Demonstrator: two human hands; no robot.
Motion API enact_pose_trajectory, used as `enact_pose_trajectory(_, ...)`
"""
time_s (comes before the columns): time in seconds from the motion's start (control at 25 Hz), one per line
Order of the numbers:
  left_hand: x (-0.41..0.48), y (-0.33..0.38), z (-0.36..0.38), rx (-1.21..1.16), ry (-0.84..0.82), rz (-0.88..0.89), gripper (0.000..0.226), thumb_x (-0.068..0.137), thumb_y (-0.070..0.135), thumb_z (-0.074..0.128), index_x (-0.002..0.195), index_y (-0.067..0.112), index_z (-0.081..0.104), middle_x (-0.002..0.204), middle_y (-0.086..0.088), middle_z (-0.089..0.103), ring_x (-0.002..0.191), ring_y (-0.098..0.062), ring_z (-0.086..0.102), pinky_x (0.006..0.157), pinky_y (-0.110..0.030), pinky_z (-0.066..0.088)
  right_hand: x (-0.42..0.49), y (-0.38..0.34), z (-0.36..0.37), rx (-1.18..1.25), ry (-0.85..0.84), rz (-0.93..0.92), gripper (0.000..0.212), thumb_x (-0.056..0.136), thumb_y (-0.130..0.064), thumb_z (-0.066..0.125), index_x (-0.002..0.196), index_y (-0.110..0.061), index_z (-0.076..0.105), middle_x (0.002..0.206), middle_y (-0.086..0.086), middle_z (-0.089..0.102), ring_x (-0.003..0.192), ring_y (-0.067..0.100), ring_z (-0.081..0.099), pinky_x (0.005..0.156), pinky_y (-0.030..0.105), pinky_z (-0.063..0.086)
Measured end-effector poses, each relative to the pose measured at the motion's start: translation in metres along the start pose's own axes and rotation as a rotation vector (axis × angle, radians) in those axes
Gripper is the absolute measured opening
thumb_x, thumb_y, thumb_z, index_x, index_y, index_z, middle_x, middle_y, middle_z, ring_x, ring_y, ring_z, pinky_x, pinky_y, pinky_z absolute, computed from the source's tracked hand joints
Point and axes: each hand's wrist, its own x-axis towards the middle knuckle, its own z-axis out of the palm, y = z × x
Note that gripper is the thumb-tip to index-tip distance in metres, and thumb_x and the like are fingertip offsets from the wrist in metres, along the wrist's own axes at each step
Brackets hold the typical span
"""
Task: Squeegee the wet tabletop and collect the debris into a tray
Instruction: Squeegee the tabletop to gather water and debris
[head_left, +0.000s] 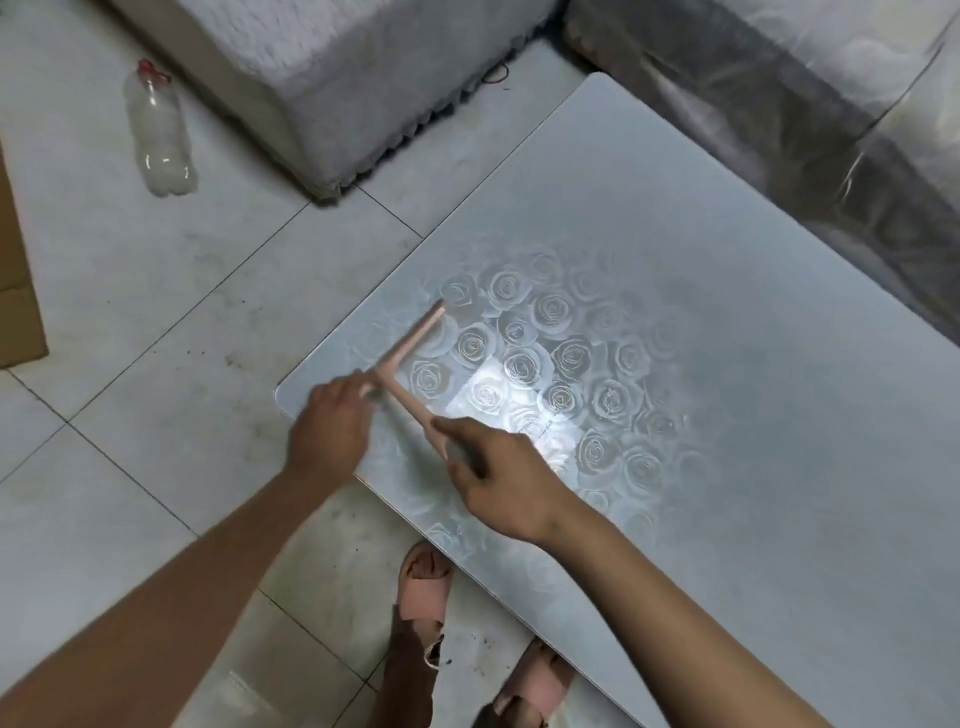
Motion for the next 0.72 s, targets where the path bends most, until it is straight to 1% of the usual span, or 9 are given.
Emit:
enact_pose_trajectory(0.16, 0.006, -0.003, 0.018, 0.045, 0.132, -0.008, 0.034, 0.096, 0.011, 0.049, 0.128, -0.001, 0.056, 0.116, -0.022, 0.055, 0.109, -0.038, 0.047, 0.085, -0.048, 0.045, 0.009, 0.036, 0.020, 0.153, -0.033, 0.017, 0.045, 0.097, -0.018, 0.045, 0.141, -0.027, 0.043, 0.131, 0.006, 0.058, 0.116, 0.023, 0.055, 0.098, 0.029, 0.041)
enact_pose_trajectory(0.28, -0.022, 0.033, 0.039, 0.047, 0.194, 0.061, 0.030, 0.090, 0.003, 0.059, 0.119, -0.004, 0.062, 0.098, -0.025, 0.059, 0.091, -0.041, 0.055, 0.072, -0.048, 0.048, -0.024, 0.077, 0.012, 0.226, -0.013, 0.052, 0.045, 0.096, -0.017, 0.048, 0.139, -0.030, 0.046, 0.125, 0.001, 0.063, 0.110, 0.020, 0.060, 0.093, 0.026, 0.044)
enact_pose_trajectory(0.36, -0.053, 0.068, 0.061, 0.029, 0.235, 0.104, 0.031, 0.082, -0.001, 0.068, 0.113, -0.004, 0.066, 0.085, -0.022, 0.061, 0.076, -0.039, 0.059, 0.060, -0.044, 0.051, -0.062, 0.111, -0.002, 0.232, -0.017, 0.075, 0.044, 0.095, -0.017, 0.051, 0.136, -0.035, 0.049, 0.124, -0.002, 0.064, 0.112, 0.018, 0.060, 0.093, 0.024, 0.045)
enact_pose_trajectory(0.4, -0.069, 0.087, 0.072, 0.004, 0.244, 0.121, 0.032, 0.079, -0.001, 0.073, 0.110, -0.002, 0.068, 0.080, -0.019, 0.061, 0.072, -0.036, 0.059, 0.055, -0.041, 0.051, -0.083, 0.129, -0.009, 0.224, -0.020, 0.082, 0.044, 0.095, -0.018, 0.053, 0.134, -0.037, 0.049, 0.125, -0.008, 0.064, 0.113, 0.011, 0.059, 0.092, 0.019, 0.046)
enact_pose_trajectory(0.44, -0.085, 0.106, 0.083, -0.032, 0.236, 0.136, 0.034, 0.076, -0.002, 0.075, 0.109, 0.000, 0.069, 0.078, -0.016, 0.061, 0.069, -0.034, 0.060, 0.053, -0.038, 0.051, -0.105, 0.146, -0.015, 0.228, -0.016, 0.095, 0.044, 0.094, -0.017, 0.054, 0.132, -0.040, 0.050, 0.119, -0.021, 0.063, 0.110, 0.000, 0.059, 0.087, 0.011, 0.045)
enact_pose_trajectory(0.48, -0.098, 0.125, 0.094, -0.070, 0.221, 0.155, 0.036, 0.074, -0.002, 0.077, 0.109, 0.001, 0.070, 0.078, -0.013, 0.061, 0.069, -0.033, 0.060, 0.052, -0.036, 0.051, -0.125, 0.160, -0.021, 0.242, -0.007, 0.126, 0.045, 0.094, -0.015, 0.055, 0.130, -0.040, 0.051, 0.103, -0.034, 0.063, 0.097, -0.010, 0.060, 0.078, 0.006, 0.043)
enact_pose_trajectory(0.52, -0.108, 0.140, 0.101, -0.111, 0.189, 0.158, 0.038, 0.074, -0.001, 0.077, 0.111, 0.003, 0.070, 0.079, -0.012, 0.062, 0.070, -0.031, 0.060, 0.052, -0.036, 0.052, -0.141, 0.169, -0.026, 0.263, -0.009, 0.168, 0.045, 0.093, -0.013, 0.056, 0.129, -0.039, 0.053, 0.084, -0.038, 0.061, 0.081, -0.014, 0.059, 0.071, 0.004, 0.040)
enact_pose_trajectory(0.6, -0.122, 0.157, 0.104, -0.202, 0.116, 0.146, 0.036, 0.080, 0.002, 0.072, 0.116, 0.006, 0.068, 0.083, -0.010, 0.062, 0.075, -0.031, 0.060, 0.057, -0.040, 0.053, -0.162, 0.174, -0.031, 0.230, 0.004, 0.181, 0.045, 0.093, -0.014, 0.056, 0.128, -0.042, 0.052, 0.071, -0.027, 0.059, 0.068, -0.009, 0.057, 0.065, 0.007, 0.039)
enact_pose_trajectory(0.72, -0.114, 0.133, 0.079, -0.200, 0.151, 0.172, 0.028, 0.089, 0.013, 0.061, 0.116, 0.012, 0.068, 0.088, -0.010, 0.064, 0.082, -0.031, 0.059, 0.068, -0.037, 0.050, -0.152, 0.147, -0.035, 0.093, 0.057, -0.021, 0.042, 0.095, -0.022, 0.051, 0.129, -0.046, 0.051, 0.067, -0.010, 0.053, 0.061, 0.005, 0.049, 0.062, 0.015, 0.037)
